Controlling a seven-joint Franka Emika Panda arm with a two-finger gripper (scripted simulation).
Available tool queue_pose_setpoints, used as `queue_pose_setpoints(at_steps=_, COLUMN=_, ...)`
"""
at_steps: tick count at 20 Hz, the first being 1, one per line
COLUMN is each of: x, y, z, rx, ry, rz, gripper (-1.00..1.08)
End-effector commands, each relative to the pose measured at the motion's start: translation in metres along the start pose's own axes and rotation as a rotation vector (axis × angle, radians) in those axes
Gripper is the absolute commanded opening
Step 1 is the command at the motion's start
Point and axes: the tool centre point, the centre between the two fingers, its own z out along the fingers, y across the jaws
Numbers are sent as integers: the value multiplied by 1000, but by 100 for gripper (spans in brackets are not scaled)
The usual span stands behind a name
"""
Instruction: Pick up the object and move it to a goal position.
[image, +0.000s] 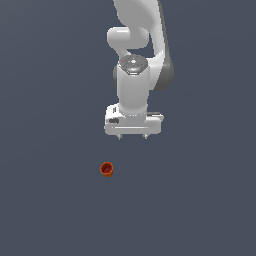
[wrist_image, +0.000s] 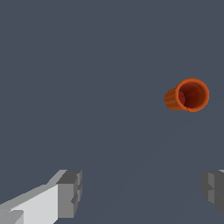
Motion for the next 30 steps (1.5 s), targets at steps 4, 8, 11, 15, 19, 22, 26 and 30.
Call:
queue_pose_setpoints(at_steps=4, x=0, y=0, z=-2, rx=2, ry=1, rz=8, gripper=100)
queue_pose_setpoints(at_steps=8, x=1, y=0, z=-9, rx=8, ry=5, rz=30, gripper=100)
queue_pose_setpoints(at_steps=11, x=0, y=-1, z=-11, rx=9, ry=7, rz=30, gripper=100)
queue_pose_setpoints(at_steps=15, x=2, y=1, z=-9, rx=8, ry=5, rz=40, gripper=100)
queue_pose_setpoints(at_steps=19, x=9, y=8, z=-3, rx=8, ry=2, rz=79, gripper=100)
queue_pose_setpoints(at_steps=22, x=17, y=17, z=4, rx=7, ry=-1, rz=126, gripper=100)
queue_pose_setpoints(at_steps=26, x=31, y=33, z=18, rx=4, ry=-8, rz=213, gripper=100)
queue_pose_setpoints(at_steps=30, x=47, y=56, z=38, rx=-3, ry=-16, rz=327, gripper=100)
